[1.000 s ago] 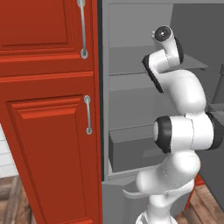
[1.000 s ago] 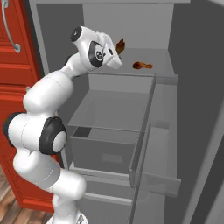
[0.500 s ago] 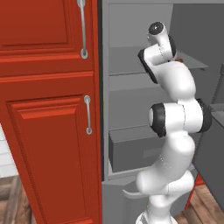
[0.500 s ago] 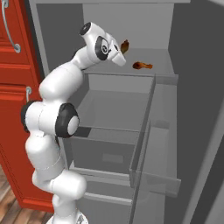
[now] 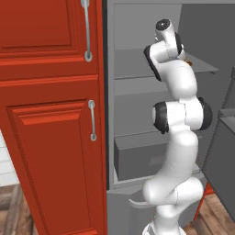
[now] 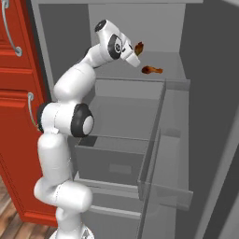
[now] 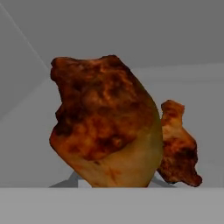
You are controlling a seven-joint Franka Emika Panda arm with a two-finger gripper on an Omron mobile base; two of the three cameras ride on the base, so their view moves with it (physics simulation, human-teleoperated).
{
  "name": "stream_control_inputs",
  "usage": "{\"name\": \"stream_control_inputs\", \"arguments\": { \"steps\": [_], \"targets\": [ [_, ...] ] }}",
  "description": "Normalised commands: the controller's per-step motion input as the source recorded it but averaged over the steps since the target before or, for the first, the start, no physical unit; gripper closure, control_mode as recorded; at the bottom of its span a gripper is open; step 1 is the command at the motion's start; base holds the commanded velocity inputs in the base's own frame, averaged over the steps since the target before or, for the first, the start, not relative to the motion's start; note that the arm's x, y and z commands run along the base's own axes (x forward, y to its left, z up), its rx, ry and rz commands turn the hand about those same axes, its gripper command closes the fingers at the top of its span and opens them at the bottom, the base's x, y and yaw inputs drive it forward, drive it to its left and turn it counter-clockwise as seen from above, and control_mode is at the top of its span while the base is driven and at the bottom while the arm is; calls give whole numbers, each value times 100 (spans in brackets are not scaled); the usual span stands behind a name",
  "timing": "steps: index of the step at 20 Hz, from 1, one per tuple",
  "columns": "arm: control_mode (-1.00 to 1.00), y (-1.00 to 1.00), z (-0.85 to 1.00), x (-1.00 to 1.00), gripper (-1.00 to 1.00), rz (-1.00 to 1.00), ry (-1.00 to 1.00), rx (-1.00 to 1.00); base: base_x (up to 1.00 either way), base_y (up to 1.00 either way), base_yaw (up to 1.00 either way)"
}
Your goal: Place the chicken drumstick on the counter behind the older chicken drumstick on the same shelf of the fridge to maintain FIFO order. Close the fridge door when finished.
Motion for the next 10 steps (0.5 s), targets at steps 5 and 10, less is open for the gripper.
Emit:
{"name": "stream_control_inputs", "arguments": {
  "steps": [5, 10],
  "targets": [
    [-100, -19, -6, 45, 100, 0, 15, 0, 0, 0, 0],
    [-100, -13, -10, 39, 100, 0, 7, 0, 0, 0, 0]
  ]
}}
